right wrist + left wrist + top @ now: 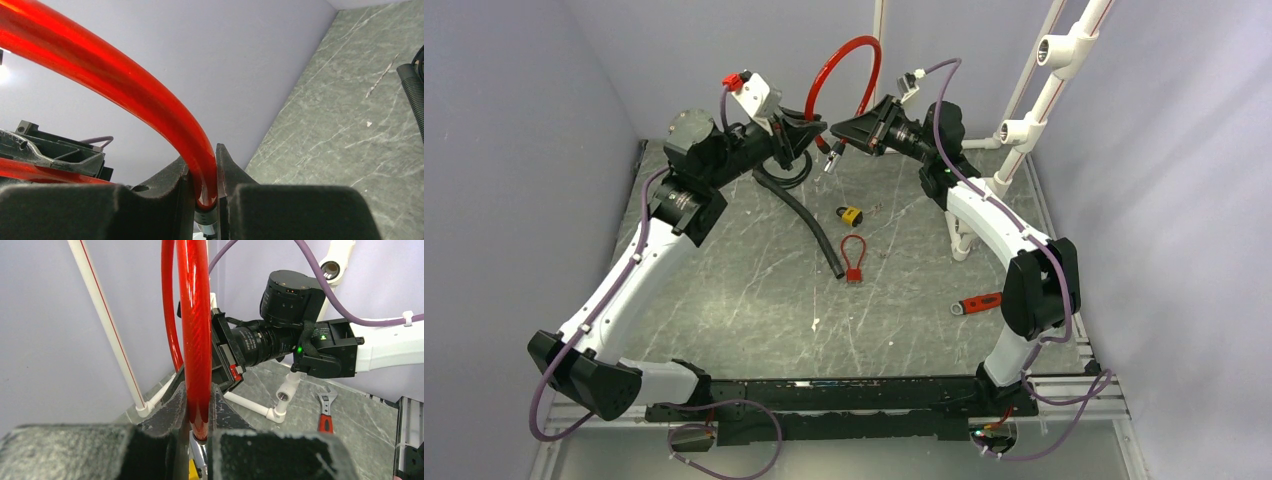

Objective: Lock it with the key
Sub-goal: Lock the lock.

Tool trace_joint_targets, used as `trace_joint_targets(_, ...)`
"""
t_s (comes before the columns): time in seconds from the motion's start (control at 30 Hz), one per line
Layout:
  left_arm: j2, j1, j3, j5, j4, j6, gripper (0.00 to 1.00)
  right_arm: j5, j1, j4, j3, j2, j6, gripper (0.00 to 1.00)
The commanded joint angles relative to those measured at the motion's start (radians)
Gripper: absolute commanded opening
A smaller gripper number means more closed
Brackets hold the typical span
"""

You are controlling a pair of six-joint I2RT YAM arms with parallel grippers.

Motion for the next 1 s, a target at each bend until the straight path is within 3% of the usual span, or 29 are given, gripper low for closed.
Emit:
trace_joint_targets(0.0,-0.024,-0.004,0.006,0.051,0.050,0.008,0.00,0.010,-0.006,0.032,0.004,-0.041,0.039,0.00)
trace_joint_targets(0.97,0.033,-0.013,-0.047,0.076,0.111,0.044,0.00,0.000,0.002,0.038,0.019,-0.020,0.069,0.00)
